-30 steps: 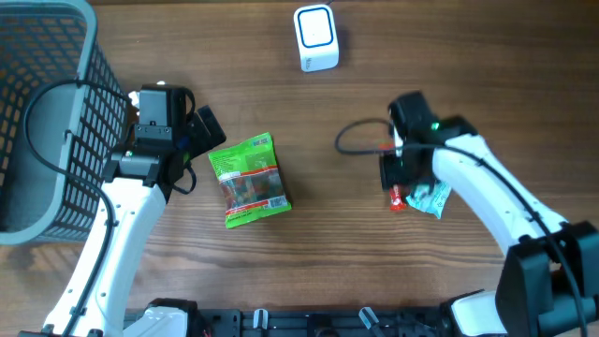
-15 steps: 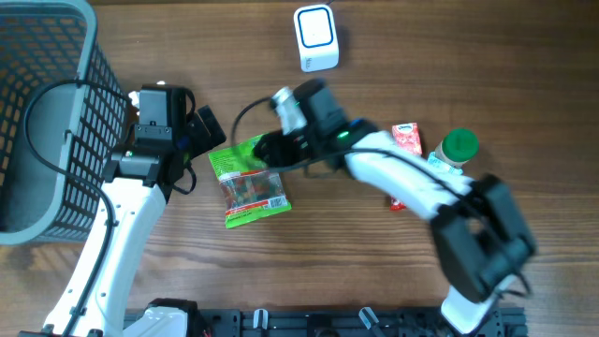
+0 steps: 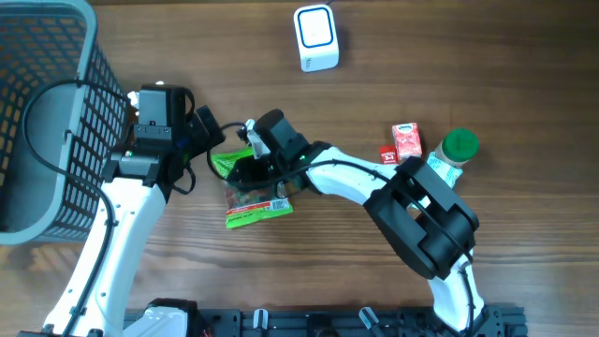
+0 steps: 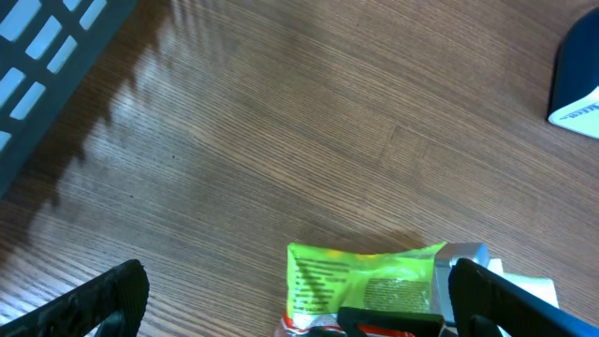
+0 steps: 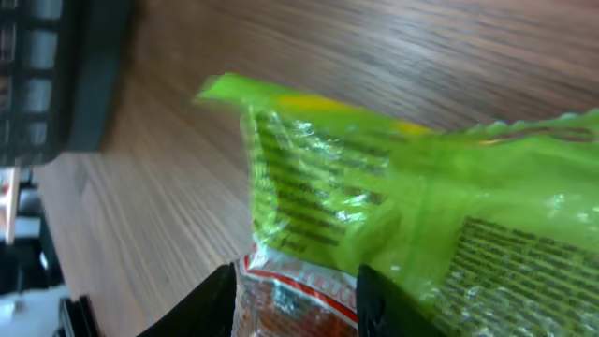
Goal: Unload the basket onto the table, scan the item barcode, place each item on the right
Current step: 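Grasp the green candy packet edge with the right gripper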
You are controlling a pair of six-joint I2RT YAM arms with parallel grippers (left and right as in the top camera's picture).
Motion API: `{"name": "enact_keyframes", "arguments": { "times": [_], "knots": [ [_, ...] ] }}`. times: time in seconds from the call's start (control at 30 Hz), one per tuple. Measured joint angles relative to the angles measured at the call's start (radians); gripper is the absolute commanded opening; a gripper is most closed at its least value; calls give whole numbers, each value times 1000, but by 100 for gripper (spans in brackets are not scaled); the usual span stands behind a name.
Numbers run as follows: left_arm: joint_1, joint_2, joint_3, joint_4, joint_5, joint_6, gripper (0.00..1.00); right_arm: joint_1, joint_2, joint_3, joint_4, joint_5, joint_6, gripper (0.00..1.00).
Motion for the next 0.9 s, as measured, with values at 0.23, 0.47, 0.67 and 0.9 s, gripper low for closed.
{"name": "enact_keyframes", "arguments": {
  "times": [0.23,0.47,0.67,0.9],
  "knots": [
    [0,0,0,0,0,0,100,-93,-72,-4,-210,80,78,43],
    [0,0,0,0,0,0,100,-117,-216,-30,-274,150,19,57],
    [0,0,0,0,1,0,100,-117,-298,-29,-306,196,-206,71],
    [0,0,0,0,1,0,100,-180,-266,-30,-364,301,-433,68]
  ]
}}
